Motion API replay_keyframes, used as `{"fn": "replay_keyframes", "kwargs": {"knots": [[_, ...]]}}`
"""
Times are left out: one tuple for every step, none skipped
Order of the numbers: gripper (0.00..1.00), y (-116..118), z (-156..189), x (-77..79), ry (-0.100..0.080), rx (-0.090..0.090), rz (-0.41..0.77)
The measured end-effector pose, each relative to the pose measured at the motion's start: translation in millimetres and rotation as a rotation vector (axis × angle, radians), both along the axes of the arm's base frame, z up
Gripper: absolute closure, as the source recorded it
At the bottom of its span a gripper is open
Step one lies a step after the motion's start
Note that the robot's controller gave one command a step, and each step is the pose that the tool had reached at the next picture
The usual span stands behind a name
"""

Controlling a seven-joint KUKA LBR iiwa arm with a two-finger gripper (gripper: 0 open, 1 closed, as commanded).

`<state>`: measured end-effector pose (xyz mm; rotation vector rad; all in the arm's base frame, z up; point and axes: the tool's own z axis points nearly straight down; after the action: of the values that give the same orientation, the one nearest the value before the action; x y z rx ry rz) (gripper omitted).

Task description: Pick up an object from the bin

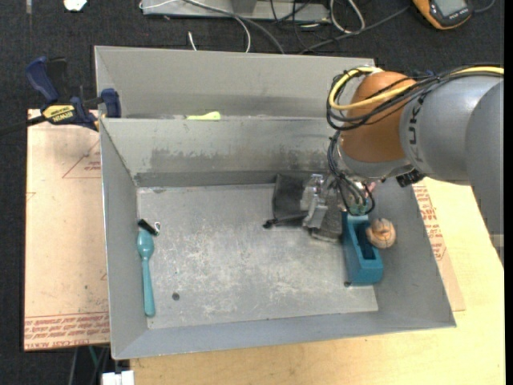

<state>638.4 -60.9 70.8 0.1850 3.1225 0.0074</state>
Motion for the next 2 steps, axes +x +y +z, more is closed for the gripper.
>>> {"fn": "replay_keyframes", "kwargs": {"knots": [[1.0, 0.0, 0.0, 0.0, 0.0, 0.0, 0.0], [1.0, 0.0, 54.2, -3.9, 0.004, 0.0, 0.068]]}}
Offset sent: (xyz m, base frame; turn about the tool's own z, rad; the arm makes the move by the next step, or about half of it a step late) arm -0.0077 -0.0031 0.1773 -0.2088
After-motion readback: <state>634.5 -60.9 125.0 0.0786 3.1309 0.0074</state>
